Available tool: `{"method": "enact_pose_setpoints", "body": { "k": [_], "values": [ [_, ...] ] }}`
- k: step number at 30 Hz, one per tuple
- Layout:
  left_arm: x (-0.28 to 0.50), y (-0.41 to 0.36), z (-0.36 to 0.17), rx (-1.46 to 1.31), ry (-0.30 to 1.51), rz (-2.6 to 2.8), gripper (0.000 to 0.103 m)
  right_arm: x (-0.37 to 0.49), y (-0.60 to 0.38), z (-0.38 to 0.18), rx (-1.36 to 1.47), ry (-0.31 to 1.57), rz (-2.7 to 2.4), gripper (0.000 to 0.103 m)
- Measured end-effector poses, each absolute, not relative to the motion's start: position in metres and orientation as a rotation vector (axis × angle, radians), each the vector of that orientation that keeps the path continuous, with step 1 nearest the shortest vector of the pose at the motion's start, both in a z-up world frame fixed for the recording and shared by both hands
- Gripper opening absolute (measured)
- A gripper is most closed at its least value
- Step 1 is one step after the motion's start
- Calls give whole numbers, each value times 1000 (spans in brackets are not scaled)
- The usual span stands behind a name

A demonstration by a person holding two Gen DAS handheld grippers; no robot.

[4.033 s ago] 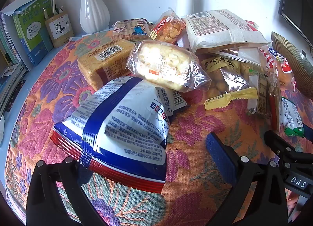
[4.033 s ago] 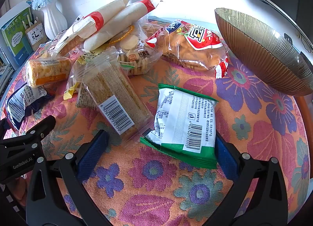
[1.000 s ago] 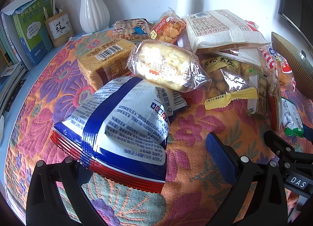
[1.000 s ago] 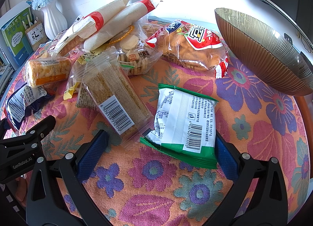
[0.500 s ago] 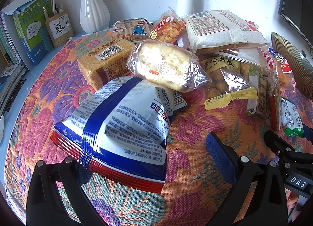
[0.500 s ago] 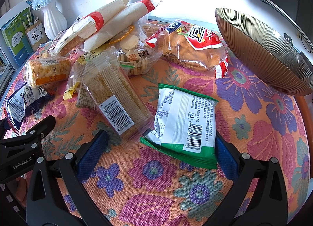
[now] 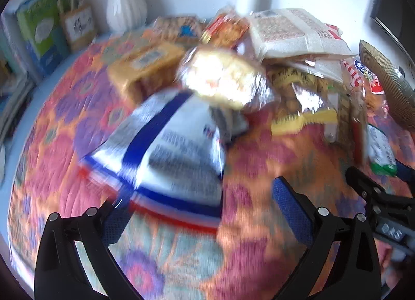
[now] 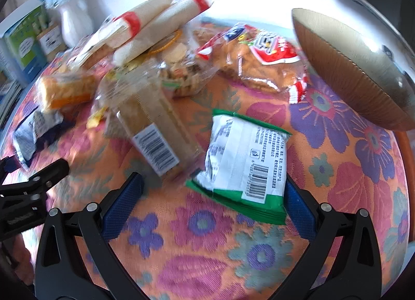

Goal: Organize snacks
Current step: 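Grasp the blue-and-white chip bag with the left tool while the right tool grasps the green-and-white biscuit pack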

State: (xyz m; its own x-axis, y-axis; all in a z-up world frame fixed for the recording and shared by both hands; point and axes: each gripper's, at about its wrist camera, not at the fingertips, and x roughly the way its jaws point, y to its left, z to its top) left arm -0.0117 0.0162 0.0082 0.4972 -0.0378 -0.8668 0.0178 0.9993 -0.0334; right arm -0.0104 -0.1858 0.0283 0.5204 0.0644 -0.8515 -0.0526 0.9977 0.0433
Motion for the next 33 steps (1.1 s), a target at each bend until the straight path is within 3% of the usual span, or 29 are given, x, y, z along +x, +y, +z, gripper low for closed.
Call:
{"method": "enact_pose_setpoints", "body": {
  "k": [3,8,12,21,23,24,26,27,29,33],
  "values": [
    [-46,41,19,-122,1099,-34,98,-25,-198,38,49,1036,169,100],
    [-69,71,42,-148,1032,13,98,-44,-240,47,159,1001,285,100],
    [-47,77,56,-102,946,27,98,-42,-252,57,126,964,279,100],
    [15,82,23,-126,1078,-178,98,-1,-246,36,56,1028,278,100],
    [22,76,20,-143,1091,-208,98,4,-244,33,45,1006,260,93],
    [23,75,18,-139,1088,-210,98,5,-242,33,27,989,240,83],
    [24,68,18,-107,1047,-209,85,4,-241,34,29,963,238,59],
    [24,63,19,-94,1026,-228,62,5,-240,35,39,955,238,53],
    [20,51,23,-39,1000,-186,54,1,-244,35,64,937,236,52],
    [5,48,29,-64,977,-154,52,-10,-250,40,75,900,240,51]
  ]
}}
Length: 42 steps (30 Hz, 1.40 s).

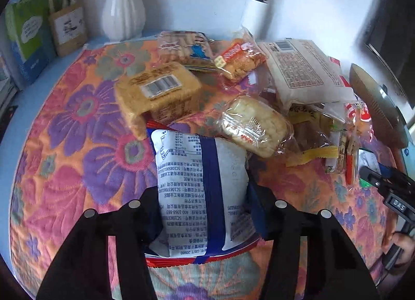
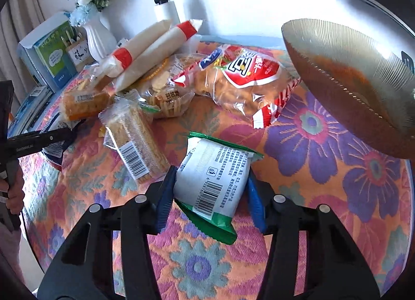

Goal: Organize snacks
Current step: 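Grasp the blue-and-white chip bag with the left tool while the right tool grasps the green-and-white biscuit pack, then carry both packs to the glass bowl and open both tools to drop them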

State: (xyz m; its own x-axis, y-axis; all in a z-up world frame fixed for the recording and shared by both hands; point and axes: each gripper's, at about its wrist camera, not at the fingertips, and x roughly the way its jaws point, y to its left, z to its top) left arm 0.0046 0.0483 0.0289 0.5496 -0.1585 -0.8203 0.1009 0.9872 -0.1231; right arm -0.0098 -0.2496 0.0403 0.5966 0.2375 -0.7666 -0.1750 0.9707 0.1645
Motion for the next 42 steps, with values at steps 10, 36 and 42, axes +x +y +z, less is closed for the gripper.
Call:
{"method": "enact_pose_setpoints", "body": {
  "k": [10,36,42],
  "values": [
    [-35,49,76,-138,848,-99,52,-28,-265,72,135,812,265,51],
    [57,-102,159,-202,732,-397,52,33,-354,145,149,660,171,51],
    [85,-160,160,-191,754,-492,52,50,-392,141,171,671,102,51]
  ]
}}
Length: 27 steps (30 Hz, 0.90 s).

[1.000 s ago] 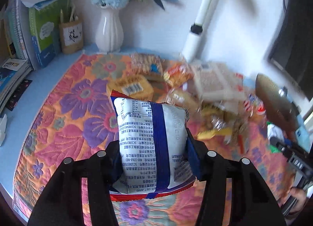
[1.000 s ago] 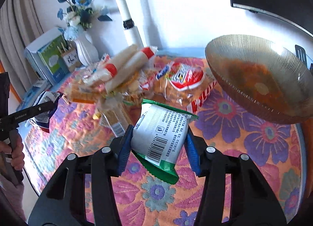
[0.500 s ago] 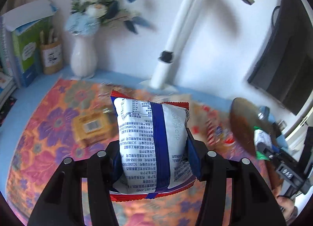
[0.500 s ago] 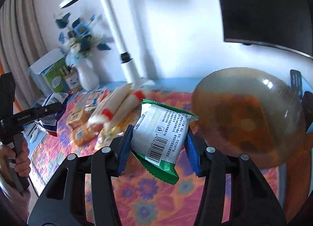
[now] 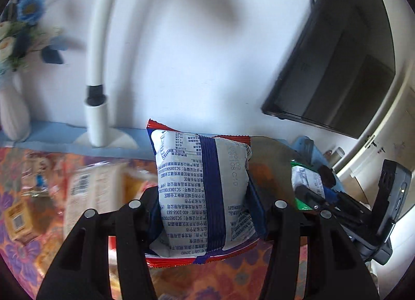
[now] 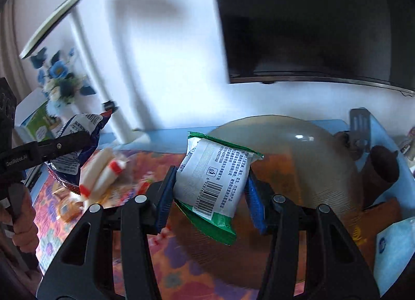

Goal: Organize snacks
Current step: 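Carry both packs to the glass bowl and open both tools to drop them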

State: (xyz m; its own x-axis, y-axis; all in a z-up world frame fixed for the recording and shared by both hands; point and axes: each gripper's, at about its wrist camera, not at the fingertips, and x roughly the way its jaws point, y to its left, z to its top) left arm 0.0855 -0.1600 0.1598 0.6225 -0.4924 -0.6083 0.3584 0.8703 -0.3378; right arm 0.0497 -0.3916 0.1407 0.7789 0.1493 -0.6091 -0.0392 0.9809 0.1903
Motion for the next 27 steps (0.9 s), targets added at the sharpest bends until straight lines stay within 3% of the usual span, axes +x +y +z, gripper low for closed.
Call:
{"method": "enact_pose_setpoints", "body": {
  "k": [15,17,18,19,21,27],
  "values": [
    [127,-286,125,-138,830,-698,52,69,-458,111,231,735,-16,52],
    [129,-300,118,-80,871,-720,53,68,-460,110,237,717,-27,58],
    [130,-304,117,-66,885,-714,58,67,-462,110,240,709,-33,80],
    [131,-306,114,-64,893,-699,78,66,-465,110,246,705,-33,100],
    [130,-302,116,-78,879,-662,97,62,-466,112,249,683,-39,100],
    [118,-290,133,-17,812,-595,98,51,-468,121,297,678,-41,100]
  ]
}}
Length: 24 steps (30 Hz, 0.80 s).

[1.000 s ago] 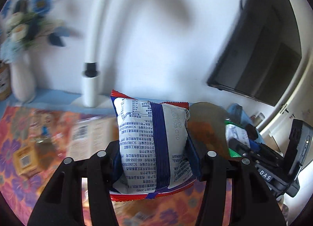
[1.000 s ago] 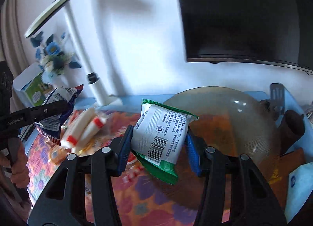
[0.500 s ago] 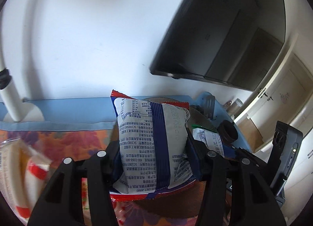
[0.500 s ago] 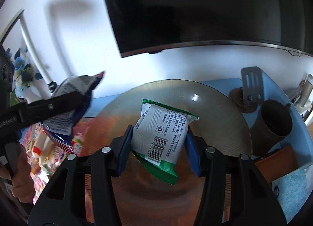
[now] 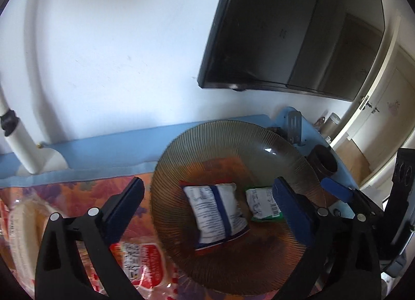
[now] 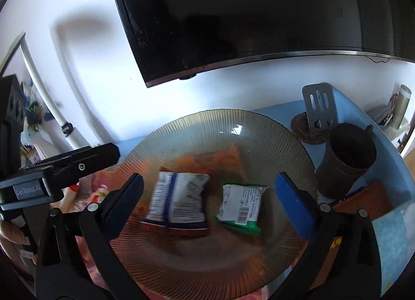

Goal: Organize snacks
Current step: 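Carry both packs to the glass bowl and open both tools to drop them, then move both open tools back over the snack pile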

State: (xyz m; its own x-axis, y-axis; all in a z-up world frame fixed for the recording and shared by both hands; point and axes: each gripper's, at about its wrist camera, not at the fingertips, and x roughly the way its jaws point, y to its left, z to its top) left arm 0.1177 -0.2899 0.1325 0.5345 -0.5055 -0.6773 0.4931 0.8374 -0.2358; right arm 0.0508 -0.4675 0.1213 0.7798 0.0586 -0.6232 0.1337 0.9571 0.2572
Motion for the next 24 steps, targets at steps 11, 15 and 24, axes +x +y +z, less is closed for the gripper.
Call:
{"method": "enact_pose_setpoints", "body": {
  "k": [11,15,24],
  "values": [
    [86,-194,162,-66,765,-390,98,29,-397,147,284,644,47,100],
    [77,-152,167,-82,754,-296,98,23,-361,152,280,631,103,100],
    [43,-44,162,-104,719,-150,98,11,-274,145,223,647,245,100]
  ]
}}
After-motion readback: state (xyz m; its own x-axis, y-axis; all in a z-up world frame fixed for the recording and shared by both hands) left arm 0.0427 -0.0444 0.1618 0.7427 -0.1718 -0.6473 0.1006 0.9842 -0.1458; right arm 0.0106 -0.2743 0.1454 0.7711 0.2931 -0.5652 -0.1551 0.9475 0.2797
